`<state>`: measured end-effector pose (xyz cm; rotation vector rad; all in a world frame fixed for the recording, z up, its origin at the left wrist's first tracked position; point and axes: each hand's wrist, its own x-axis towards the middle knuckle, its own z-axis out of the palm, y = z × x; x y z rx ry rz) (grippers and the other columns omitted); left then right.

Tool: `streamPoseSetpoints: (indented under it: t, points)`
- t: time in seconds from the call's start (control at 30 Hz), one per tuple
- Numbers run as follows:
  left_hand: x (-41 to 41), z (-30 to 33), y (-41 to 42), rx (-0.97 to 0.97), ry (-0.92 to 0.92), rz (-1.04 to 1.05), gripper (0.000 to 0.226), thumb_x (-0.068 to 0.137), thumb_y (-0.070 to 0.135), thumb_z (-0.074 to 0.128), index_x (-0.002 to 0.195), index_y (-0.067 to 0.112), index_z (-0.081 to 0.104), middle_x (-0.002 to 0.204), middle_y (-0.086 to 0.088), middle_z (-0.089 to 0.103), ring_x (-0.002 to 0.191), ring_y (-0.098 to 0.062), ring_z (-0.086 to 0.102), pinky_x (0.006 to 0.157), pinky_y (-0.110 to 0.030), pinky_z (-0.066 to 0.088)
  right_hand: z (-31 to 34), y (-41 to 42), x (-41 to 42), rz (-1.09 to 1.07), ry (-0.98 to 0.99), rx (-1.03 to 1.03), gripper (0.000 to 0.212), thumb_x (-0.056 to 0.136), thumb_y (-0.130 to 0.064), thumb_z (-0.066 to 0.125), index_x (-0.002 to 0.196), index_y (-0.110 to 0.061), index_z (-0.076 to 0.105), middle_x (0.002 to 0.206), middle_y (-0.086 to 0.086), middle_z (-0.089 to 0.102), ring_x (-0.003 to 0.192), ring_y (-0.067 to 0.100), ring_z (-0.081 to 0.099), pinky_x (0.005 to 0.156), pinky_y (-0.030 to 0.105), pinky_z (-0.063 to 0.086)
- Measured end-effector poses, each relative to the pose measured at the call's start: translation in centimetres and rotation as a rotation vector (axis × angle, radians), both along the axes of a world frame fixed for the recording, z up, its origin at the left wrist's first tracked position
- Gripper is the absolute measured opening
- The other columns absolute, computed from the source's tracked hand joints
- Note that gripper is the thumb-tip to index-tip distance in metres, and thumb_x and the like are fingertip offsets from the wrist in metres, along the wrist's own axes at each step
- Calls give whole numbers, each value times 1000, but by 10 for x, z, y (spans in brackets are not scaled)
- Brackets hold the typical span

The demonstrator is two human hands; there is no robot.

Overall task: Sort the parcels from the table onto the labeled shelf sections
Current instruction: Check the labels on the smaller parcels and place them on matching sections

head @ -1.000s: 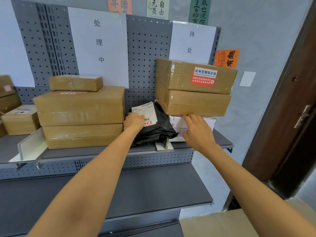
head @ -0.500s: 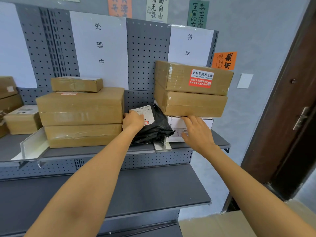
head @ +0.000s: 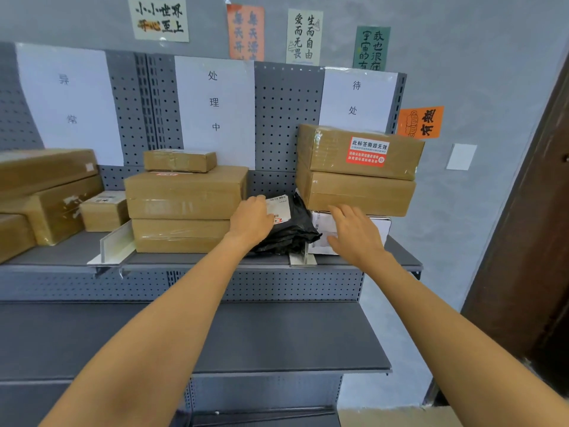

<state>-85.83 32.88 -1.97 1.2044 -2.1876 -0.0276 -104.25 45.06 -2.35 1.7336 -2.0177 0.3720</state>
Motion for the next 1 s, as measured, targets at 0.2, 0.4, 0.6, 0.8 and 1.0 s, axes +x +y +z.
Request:
streamPoseSetpoints:
  t: [0.2, 0.4, 0.6, 0.8, 1.0]
  points:
    - [41, 5, 33, -188, -171, 38, 35, 92, 20, 56, 122, 2, 53, 122, -15, 57, 110, -30, 51, 79, -36, 44, 18, 10, 35, 62, 1, -19, 58, 93, -24, 56, 145, -11, 33, 147, 6, 39, 134, 26, 35, 109, 33, 28]
    - [87, 14, 61, -238, -216, 112, 33, 89, 21, 60, 117, 3, 54, 118, -13, 58, 109, -28, 52, 82, -34, 42, 33, 21, 78, 115, 30, -20, 61, 92, -28, 57, 146, -11, 32, 144, 7, 42, 132, 27, 37, 108, 35, 32]
    - [153, 15, 89, -242, -252, 191, 44, 87, 24, 64, 123, 4, 51, 122, -13, 56, 112, -28, 51, 85, -33, 41, 40, 38, 137, 175, 82, -43, 61, 92, -26, 58, 145, -9, 34, 144, 8, 42, 132, 27, 38, 107, 34, 31]
    - [247, 0, 130, -221, -287, 243, 42, 86, 26, 67, 118, 4, 52, 117, -13, 57, 110, -30, 52, 86, -33, 41, 27, 63, 220, 233, 79, -40, 47, 90, -17, 55, 134, -7, 45, 139, 9, 46, 130, 27, 39, 107, 34, 31]
    - [352, -19, 186, -169, -335, 338, 53, 88, 31, 66, 128, 3, 48, 124, -14, 55, 116, -30, 50, 93, -34, 40, 10, 95, 322, 356, 56, -26, 50, 89, -20, 59, 134, -5, 46, 138, 11, 47, 130, 28, 40, 108, 35, 31]
